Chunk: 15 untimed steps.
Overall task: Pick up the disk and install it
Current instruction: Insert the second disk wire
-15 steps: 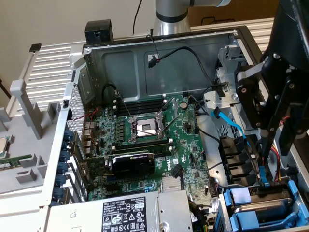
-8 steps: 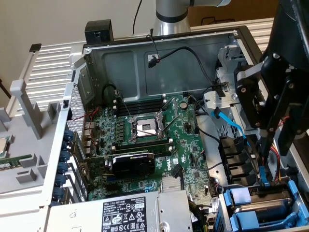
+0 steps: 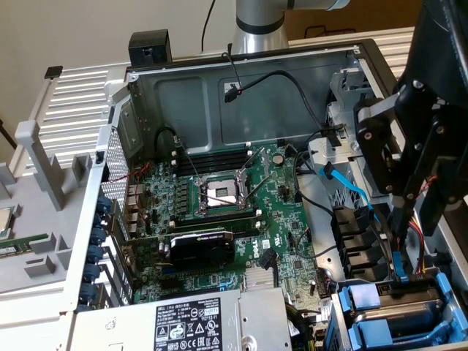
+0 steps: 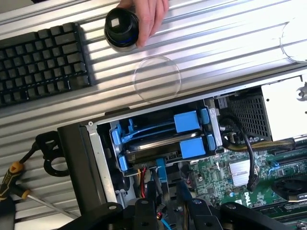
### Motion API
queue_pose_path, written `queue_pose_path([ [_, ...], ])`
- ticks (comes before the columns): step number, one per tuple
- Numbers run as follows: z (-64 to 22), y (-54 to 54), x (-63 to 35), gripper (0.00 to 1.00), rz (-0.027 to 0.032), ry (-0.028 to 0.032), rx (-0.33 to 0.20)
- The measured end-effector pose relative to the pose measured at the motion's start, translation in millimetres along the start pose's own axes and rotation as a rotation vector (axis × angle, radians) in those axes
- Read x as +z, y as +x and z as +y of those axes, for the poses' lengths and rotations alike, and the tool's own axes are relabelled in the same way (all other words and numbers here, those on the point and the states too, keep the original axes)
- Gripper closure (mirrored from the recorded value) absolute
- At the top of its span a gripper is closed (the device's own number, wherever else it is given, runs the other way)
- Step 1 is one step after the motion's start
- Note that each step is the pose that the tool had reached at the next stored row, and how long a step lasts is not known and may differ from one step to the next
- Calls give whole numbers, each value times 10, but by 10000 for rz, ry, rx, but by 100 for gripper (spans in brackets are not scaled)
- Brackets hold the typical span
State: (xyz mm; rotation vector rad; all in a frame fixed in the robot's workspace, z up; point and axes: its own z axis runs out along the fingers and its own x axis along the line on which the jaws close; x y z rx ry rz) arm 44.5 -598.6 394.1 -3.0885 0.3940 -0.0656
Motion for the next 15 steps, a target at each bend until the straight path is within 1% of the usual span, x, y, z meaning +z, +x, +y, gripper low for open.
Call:
queue_pose_path([
  [15, 0, 0, 0, 69, -124, -32, 3],
])
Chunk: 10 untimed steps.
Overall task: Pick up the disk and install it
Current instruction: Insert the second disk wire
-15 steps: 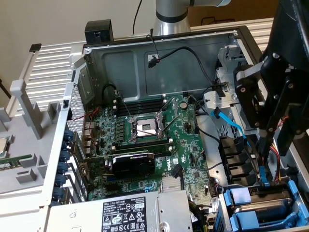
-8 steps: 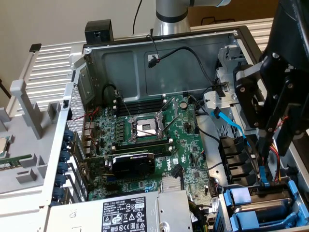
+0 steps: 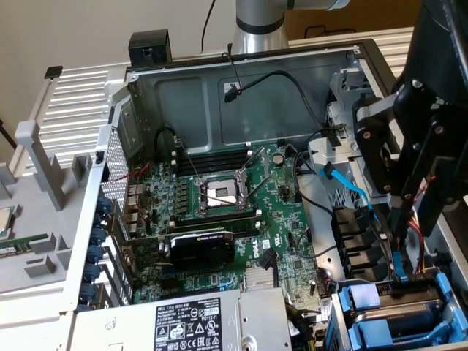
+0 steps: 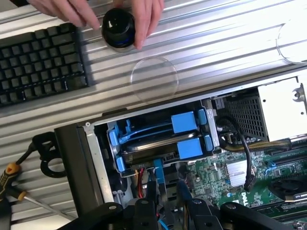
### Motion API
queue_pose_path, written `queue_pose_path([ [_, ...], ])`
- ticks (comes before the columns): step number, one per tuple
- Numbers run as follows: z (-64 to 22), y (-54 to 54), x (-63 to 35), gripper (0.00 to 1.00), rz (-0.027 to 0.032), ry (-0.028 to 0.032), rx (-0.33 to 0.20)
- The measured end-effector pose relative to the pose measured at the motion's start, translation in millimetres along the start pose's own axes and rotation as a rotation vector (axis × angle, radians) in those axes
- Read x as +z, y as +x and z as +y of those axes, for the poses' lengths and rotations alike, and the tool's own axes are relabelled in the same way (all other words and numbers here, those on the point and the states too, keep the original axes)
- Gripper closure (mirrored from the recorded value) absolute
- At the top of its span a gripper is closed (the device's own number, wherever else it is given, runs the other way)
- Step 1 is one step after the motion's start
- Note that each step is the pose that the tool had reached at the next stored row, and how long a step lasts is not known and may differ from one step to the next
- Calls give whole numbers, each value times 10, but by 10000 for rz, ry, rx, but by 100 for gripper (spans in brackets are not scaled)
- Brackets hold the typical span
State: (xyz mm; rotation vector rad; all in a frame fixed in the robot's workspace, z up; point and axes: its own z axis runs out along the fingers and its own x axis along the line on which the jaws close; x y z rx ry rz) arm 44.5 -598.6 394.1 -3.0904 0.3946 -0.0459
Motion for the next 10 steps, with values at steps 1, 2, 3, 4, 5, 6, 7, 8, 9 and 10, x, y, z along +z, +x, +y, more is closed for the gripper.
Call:
queue_pose_path([
  [1, 0, 0, 0, 69, -9, -2, 0],
  [2, 0, 0, 0, 69, -17, -4, 0],
  [3, 0, 0, 0, 69, -25, -7, 0],
  [4, 0, 0, 0, 69, -34, -8, 0],
  [5, 0, 0, 0, 69, -42, -12, 0],
  [6, 0, 0, 0, 69, -45, -12, 0],
  [7, 0, 0, 0, 69, -45, -12, 1],
  [8, 0, 0, 1, 69, -47, -6, 1],
  [9, 1, 0, 1, 69, -50, 6, -2],
  [10, 1, 0, 1, 69, -50, 7, -3],
])
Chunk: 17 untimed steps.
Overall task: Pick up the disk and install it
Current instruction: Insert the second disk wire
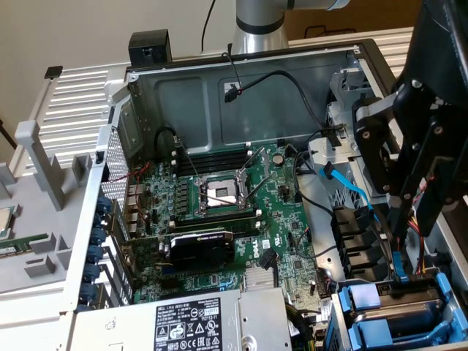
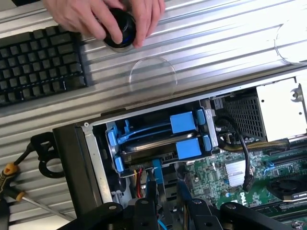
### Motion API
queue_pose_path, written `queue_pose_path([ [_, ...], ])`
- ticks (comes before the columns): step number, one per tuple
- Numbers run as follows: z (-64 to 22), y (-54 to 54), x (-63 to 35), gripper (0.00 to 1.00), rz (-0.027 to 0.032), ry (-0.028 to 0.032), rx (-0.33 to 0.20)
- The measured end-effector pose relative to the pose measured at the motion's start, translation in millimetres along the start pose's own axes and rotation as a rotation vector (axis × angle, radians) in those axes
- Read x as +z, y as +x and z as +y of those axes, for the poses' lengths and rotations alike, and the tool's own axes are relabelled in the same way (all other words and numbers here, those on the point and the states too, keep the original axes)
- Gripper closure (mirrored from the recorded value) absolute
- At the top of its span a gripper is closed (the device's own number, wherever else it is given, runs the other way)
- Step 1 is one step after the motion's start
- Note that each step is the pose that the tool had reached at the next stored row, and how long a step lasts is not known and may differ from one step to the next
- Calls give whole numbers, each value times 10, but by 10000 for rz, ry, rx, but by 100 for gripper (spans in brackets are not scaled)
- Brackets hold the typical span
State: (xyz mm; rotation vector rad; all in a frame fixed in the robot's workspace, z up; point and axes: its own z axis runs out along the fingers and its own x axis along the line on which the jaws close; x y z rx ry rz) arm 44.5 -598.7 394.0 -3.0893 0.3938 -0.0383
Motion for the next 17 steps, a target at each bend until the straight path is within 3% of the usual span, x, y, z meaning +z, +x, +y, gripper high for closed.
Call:
queue_pose_path([
  [9, 0, 0, -1, 69, 3, -2, -3],
  [17, 1, -4, -1, 69, 62, 19, -159],
])
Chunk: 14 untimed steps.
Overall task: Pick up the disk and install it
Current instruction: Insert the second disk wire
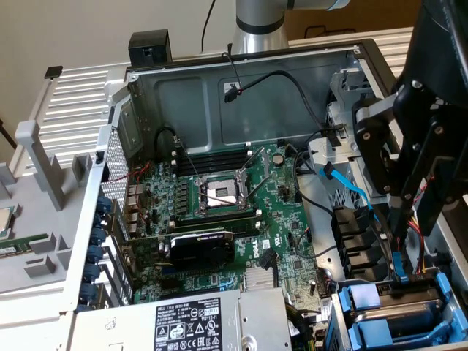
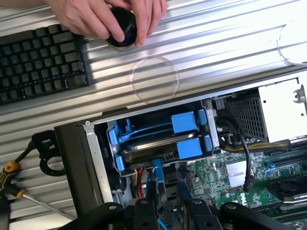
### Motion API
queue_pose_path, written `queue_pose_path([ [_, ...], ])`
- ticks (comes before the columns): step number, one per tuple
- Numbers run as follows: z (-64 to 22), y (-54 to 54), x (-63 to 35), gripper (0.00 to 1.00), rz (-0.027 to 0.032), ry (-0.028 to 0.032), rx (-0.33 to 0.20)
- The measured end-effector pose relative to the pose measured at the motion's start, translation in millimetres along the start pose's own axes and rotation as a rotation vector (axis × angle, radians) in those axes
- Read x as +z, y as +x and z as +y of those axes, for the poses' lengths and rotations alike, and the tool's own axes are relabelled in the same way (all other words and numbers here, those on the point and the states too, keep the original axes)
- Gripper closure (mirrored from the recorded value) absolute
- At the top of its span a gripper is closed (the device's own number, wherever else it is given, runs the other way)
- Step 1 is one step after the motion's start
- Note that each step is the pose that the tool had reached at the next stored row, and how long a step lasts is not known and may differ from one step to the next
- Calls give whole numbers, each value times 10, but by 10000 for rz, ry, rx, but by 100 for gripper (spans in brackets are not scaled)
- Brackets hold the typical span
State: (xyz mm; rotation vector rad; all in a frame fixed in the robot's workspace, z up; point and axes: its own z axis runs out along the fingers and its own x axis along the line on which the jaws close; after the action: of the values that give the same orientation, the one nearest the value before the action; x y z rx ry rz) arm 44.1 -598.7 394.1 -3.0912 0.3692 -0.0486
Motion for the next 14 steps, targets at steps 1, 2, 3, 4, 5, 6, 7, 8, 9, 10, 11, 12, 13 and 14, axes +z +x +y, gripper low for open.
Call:
queue_pose_path([
  [1, 0, -1, 0, 69, 0, 0, -8],
  [2, 0, -1, 0, 69, 1, 0, -7],
  [3, 0, -1, 0, 69, 1, 0, -7],
  [4, 0, -1, 0, 69, 1, 0, -8],
  [5, 0, -1, 0, 69, 1, 0, -8],
  [6, 0, -1, 0, 69, 1, 0, -7],
  [7, 0, -1, -1, 69, 1, 0, -16],
  [8, 1, -1, -1, 69, 1, 0, -58],
  [9, 0, -2, -1, 69, -3, 3, -162],
  [10, 0, -2, -2, 69, -9, 7, -335],
  [11, 0, -3, -2, 69, -14, 11, -519],
  [12, 0, -2, -2, 69, -20, 16, -700],
  [13, 0, -1, -1, 69, -25, 21, -880],
  [14, 0, -2, 0, 69, -31, 26, -1061],
])
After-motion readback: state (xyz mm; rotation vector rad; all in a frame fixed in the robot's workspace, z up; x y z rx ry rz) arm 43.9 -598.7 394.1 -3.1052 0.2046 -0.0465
